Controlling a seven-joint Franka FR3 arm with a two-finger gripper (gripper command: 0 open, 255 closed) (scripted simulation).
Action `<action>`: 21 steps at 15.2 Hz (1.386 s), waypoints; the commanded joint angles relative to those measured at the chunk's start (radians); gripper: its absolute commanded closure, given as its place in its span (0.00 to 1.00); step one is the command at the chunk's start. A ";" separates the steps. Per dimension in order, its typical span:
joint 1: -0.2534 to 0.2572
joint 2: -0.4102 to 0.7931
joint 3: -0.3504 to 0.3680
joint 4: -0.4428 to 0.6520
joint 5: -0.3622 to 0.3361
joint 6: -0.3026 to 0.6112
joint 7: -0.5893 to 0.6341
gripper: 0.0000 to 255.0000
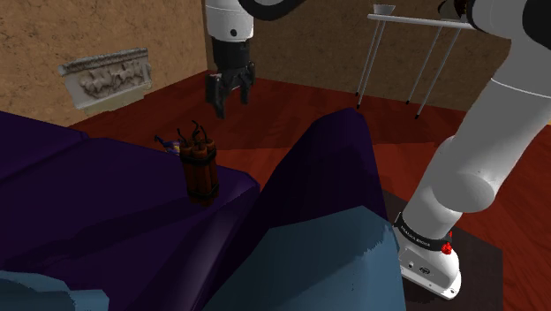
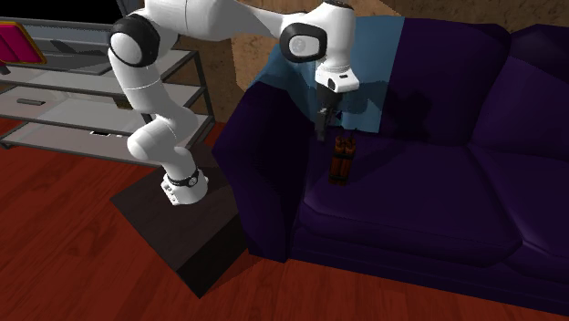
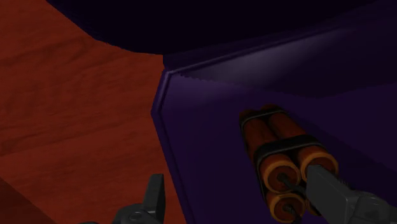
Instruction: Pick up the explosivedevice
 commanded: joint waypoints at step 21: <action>0.122 0.360 0.052 0.261 -0.218 0.049 0.186 1.00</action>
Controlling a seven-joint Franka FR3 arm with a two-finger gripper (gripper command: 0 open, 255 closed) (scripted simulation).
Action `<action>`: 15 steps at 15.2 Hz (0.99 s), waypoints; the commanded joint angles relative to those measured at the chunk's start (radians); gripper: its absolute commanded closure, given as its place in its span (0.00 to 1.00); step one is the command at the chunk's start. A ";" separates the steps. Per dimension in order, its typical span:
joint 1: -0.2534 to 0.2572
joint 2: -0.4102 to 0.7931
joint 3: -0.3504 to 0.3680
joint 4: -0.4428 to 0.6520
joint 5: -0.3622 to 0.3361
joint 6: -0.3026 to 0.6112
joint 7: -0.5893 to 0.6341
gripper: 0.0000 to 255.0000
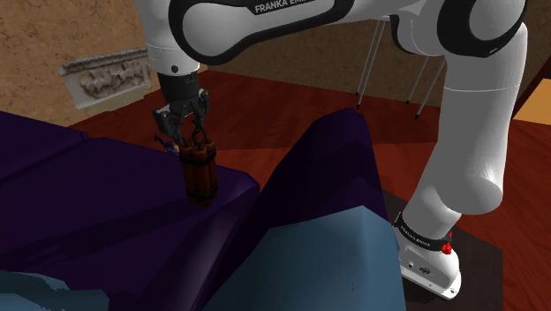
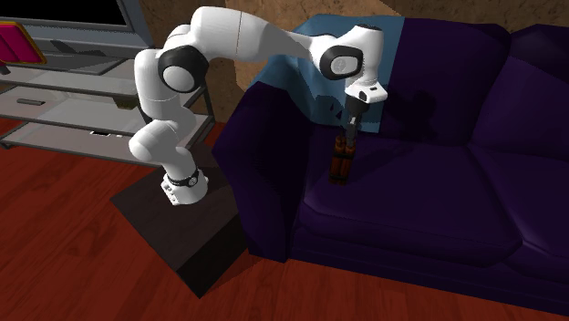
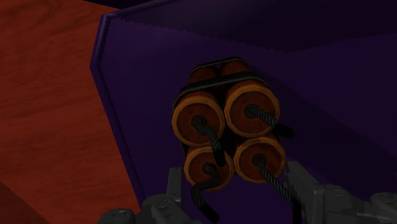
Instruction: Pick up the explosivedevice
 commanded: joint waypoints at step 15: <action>0.010 -0.001 0.005 0.118 0.008 -0.118 -0.020 1.00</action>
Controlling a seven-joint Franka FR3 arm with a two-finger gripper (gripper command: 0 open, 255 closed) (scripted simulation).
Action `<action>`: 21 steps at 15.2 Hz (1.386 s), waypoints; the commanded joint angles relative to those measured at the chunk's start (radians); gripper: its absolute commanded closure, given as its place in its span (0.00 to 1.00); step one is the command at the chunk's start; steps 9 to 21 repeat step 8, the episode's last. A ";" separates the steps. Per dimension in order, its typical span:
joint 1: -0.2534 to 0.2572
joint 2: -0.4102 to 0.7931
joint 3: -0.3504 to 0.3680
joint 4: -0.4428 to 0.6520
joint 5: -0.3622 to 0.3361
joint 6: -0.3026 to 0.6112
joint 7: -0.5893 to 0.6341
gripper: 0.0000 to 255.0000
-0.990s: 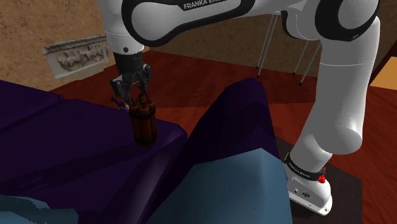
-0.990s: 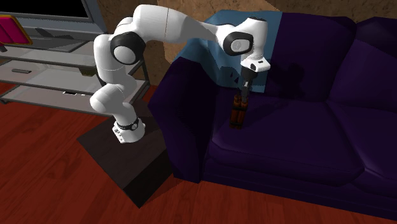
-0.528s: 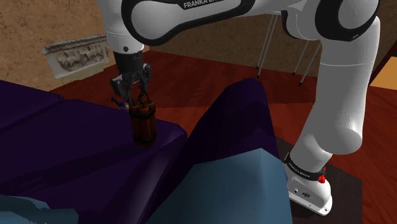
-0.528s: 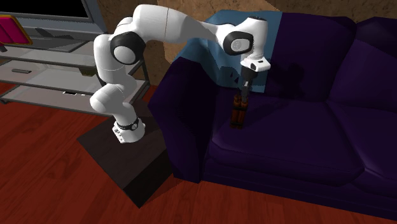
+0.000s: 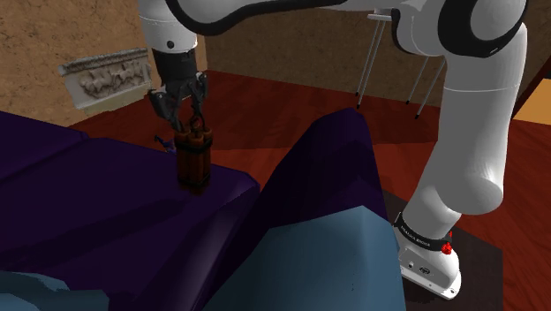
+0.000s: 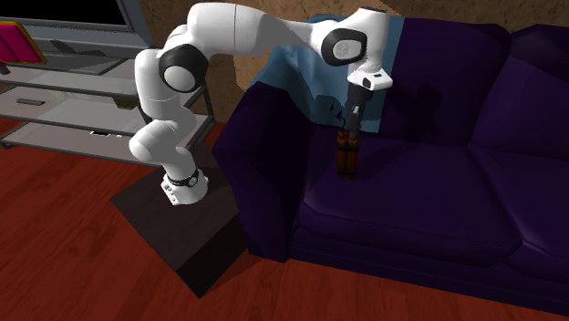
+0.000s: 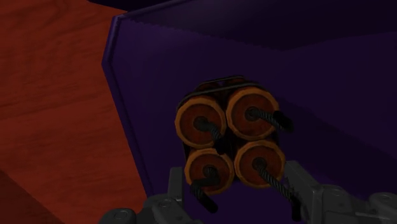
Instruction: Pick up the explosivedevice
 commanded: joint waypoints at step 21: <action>0.017 0.010 0.003 0.114 -0.003 -0.103 -0.011 1.00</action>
